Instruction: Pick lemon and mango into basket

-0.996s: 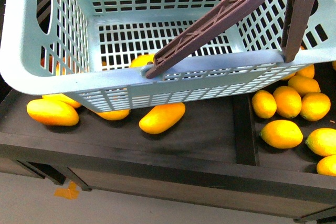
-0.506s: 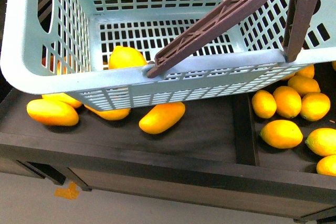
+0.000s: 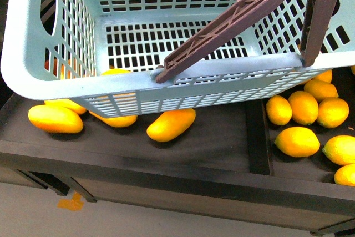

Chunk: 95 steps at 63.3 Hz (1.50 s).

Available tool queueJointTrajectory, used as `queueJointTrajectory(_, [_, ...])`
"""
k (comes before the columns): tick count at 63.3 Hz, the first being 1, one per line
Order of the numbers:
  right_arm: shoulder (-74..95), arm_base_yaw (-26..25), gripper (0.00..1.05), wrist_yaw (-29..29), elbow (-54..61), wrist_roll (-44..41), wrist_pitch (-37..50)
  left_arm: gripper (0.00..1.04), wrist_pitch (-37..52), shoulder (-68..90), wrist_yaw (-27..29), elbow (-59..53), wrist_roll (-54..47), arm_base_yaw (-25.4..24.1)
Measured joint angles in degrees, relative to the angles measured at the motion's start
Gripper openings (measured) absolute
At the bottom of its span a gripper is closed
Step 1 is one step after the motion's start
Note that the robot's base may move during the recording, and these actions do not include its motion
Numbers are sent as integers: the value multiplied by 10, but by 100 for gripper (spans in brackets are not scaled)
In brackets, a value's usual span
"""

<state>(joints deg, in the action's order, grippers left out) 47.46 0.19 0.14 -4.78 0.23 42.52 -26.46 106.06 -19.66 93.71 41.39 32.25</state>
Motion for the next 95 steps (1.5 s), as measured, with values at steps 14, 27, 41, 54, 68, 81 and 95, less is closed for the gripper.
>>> queueJointTrajectory(14, [0, 0, 85, 0, 0, 0, 0, 17, 0, 0, 0, 0, 0, 0])
queueJointTrajectory(27, [-1, -2, 96, 0, 0, 0, 0, 17, 0, 0, -12, 0, 2, 11])
queueJointTrajectory(41, [-3, -2, 96, 0, 1, 0, -1, 17, 2, -1, -5, 0, 0, 7])
queueJointTrajectory(54, [-2, -2, 96, 0, 3, 0, -2, 17, 2, -1, 6, -1, 0, 1])
queueJointTrajectory(68, [-2, -2, 96, 0, 4, 0, -2, 17, 2, -1, -3, -1, 2, 1])
queueJointTrajectory(81, [-3, -2, 96, 0, 4, 0, -2, 17, 2, -1, -2, -1, 1, 2])
queueJointTrajectory(95, [0, 3, 96, 22, -10, 20, -50, 17, 2, -3, 9, -2, 0, -13])
